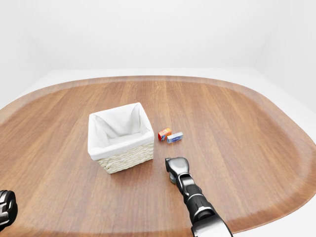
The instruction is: Pick up the alphabet soup and put it in the basket.
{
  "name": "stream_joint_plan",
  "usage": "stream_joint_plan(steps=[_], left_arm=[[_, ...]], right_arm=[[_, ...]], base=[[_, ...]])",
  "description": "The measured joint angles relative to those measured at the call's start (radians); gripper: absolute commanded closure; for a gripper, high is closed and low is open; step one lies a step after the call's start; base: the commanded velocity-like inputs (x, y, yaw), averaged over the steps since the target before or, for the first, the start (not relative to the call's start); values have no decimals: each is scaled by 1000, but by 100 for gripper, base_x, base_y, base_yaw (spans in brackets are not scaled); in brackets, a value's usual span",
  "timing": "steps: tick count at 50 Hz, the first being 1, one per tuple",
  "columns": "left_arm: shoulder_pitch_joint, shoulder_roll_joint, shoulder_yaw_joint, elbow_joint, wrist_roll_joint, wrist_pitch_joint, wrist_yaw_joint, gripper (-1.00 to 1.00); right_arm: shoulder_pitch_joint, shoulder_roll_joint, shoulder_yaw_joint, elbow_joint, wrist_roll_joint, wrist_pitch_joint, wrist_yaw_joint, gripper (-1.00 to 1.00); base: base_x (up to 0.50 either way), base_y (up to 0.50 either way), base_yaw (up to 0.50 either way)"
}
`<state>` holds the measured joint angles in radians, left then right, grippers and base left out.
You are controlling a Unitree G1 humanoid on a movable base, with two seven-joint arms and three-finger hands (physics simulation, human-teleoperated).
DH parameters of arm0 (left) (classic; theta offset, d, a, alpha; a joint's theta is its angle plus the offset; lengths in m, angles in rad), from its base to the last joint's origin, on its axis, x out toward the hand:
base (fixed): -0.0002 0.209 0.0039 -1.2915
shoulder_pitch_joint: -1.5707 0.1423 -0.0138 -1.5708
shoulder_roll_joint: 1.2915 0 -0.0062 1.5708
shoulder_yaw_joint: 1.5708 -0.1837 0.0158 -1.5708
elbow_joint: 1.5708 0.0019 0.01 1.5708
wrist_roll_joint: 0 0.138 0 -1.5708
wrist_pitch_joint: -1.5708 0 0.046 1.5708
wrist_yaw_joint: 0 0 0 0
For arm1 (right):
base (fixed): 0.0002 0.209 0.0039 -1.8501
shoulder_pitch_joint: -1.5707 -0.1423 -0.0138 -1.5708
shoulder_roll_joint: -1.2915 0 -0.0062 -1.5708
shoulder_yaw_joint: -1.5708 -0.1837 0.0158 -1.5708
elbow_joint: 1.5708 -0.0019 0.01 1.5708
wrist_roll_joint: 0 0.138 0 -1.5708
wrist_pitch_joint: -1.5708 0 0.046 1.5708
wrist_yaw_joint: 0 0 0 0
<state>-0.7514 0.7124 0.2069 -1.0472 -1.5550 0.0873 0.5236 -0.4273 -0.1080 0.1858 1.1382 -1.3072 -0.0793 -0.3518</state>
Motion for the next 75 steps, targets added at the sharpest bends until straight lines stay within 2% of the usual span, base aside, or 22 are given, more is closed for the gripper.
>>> stream_joint_plan(steps=[13, 27, 40, 54, 61, 68, 73, 75], left_arm=[[3, -4, -9, 0, 18, 0, 0, -100], [3, -1, -20, 0, 28, 0, 0, -100], [0, 9, -19, 0, 33, 0, 0, -100], [-1, 18, -21, 0, 44, 0, 0, -100], [-1, 18, -26, 0, 51, 0, 0, -100], [-5, 16, -29, 0, 48, 0, 0, -100], [-8, 13, -28, 0, 46, 0, 0, -100], [-8, 13, -29, 0, 46, 0, 0, -100]], right_arm=[[15, -12, -3, -40, 16, -7, 37, 98], [73, -31, -24, -239, 9, -1, 167, 98], [166, -46, -66, -564, 12, 11, 384, 98], [234, -48, -128, -969, 21, 22, 707, 95], [221, -31, -155, -1130, 61, 51, 855, 96], [130, -32, -175, -1276, 112, 108, 1037, 97], [7, -47, -189, -1342, 140, 165, 1050, 97], [-47, -54, -195, -1359, 149, 167, 1050, 97]], base=[[0, 0, 0], [0, 0, 0], [0, 0, 0], [0, 0, 0], [0, 0, 0], [0, 0, 0], [0, 0, 0], [0, 0, 0]])
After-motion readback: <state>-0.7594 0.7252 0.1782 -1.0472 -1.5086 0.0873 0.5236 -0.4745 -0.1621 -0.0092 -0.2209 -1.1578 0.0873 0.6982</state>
